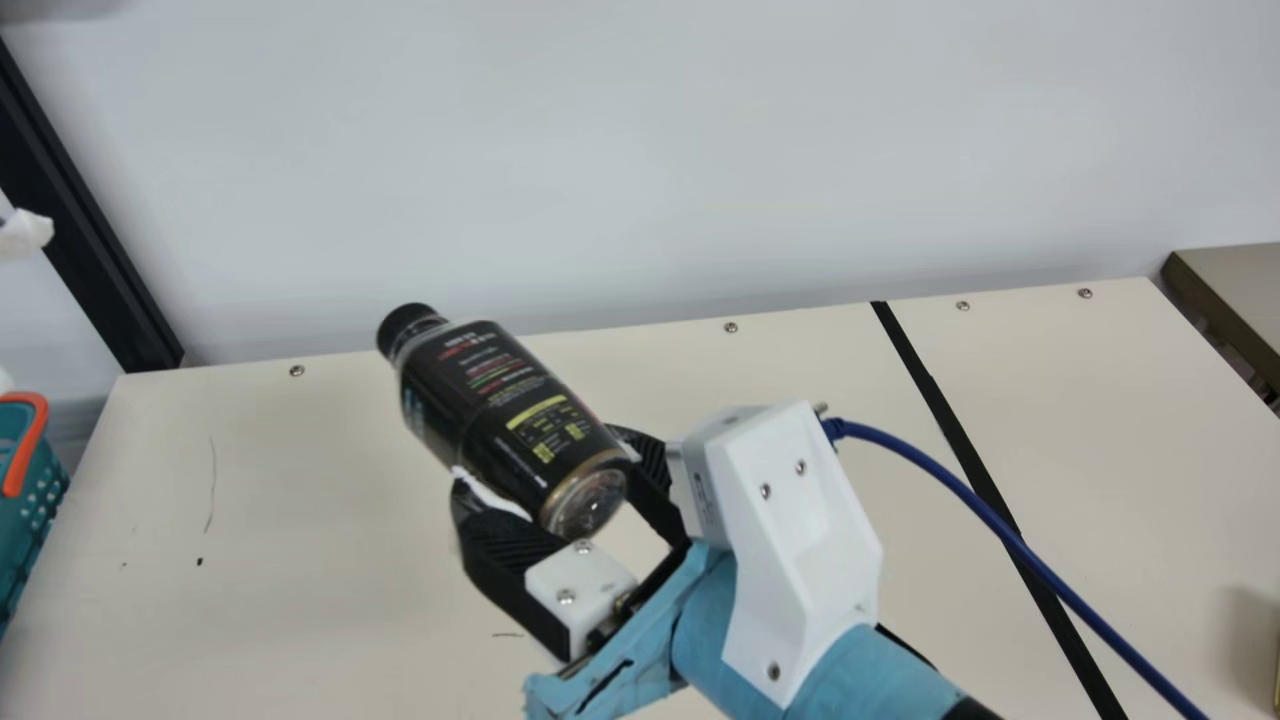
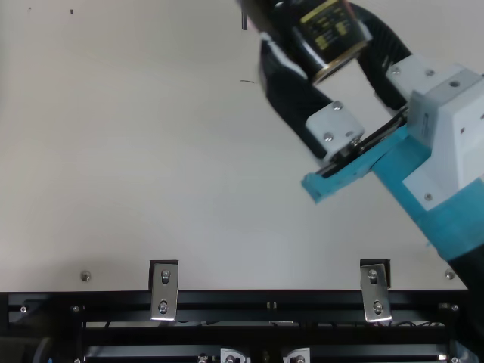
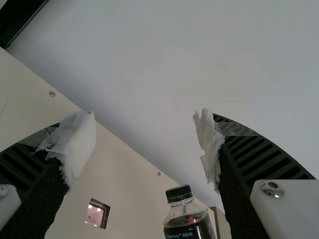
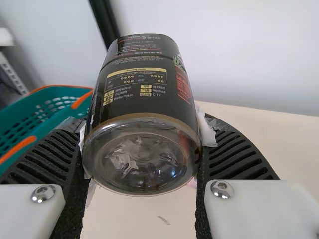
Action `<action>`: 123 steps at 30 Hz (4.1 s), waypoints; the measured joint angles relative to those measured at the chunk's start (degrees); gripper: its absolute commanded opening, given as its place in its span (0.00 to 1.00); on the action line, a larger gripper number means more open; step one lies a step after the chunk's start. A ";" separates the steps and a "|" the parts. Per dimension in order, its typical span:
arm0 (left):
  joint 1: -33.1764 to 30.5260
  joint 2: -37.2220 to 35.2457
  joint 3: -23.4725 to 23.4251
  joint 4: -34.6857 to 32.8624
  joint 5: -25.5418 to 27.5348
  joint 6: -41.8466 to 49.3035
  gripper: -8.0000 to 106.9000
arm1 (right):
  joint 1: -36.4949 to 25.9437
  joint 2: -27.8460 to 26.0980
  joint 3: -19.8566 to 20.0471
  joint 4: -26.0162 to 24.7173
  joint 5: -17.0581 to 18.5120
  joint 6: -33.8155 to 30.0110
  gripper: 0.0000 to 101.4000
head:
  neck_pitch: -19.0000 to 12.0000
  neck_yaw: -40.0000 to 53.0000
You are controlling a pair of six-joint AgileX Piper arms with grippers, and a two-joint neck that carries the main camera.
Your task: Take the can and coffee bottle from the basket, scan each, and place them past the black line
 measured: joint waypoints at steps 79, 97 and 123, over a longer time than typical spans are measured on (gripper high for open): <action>0.00 0.00 0.00 0.00 0.00 0.00 0.85 | -38.28 36.69 -3.22 -27.34 -28.80 15.05 0.00 | 0.00 0.00; 0.00 0.00 0.00 0.00 0.00 0.00 0.85 | -51.97 35.42 0.01 -26.32 -30.94 13.60 0.00 | 0.00 -14.08; 0.00 0.00 0.00 0.00 0.00 0.00 0.85 | -61.16 36.24 1.35 -18.72 -32.05 6.24 0.00 | -2.05 -32.55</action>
